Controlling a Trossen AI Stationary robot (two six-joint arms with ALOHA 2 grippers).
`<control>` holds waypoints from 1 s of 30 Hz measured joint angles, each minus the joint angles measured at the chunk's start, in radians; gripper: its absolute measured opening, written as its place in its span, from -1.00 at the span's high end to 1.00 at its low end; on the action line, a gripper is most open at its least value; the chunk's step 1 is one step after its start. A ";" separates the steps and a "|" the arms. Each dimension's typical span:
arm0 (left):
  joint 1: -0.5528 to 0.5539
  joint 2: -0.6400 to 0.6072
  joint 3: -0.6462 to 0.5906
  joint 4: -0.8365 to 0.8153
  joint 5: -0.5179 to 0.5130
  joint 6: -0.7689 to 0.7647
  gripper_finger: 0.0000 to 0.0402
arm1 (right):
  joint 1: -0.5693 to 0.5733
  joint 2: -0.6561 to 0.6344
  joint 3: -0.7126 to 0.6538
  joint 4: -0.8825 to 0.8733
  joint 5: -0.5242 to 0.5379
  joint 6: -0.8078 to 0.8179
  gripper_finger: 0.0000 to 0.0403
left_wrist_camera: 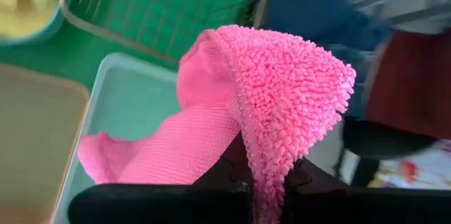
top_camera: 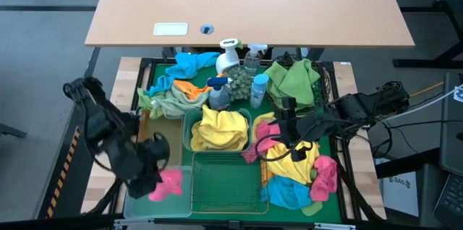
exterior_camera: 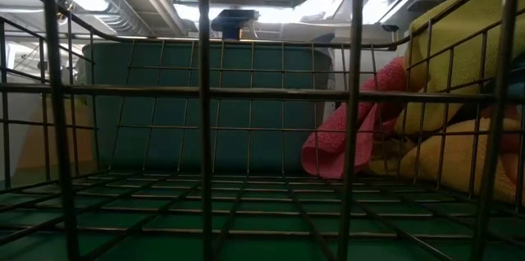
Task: Sort microfiber towel by color & place in baskets
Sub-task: Put the pink microfiber towel into the transparent bin
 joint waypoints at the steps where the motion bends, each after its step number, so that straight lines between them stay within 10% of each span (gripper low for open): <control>1: -0.015 0.019 0.000 -0.013 -0.009 -0.026 0.98 | 0.000 0.000 0.000 -0.019 -0.022 0.027 -0.01; 10: -0.077 0.224 0.000 -0.067 -0.011 -0.106 0.97 | 0.011 0.006 -0.008 -0.146 -0.274 0.261 -0.01; 30: -0.063 0.549 0.000 -0.200 0.104 -0.147 0.78 | 0.134 0.007 -0.162 -0.156 -0.273 0.280 -0.01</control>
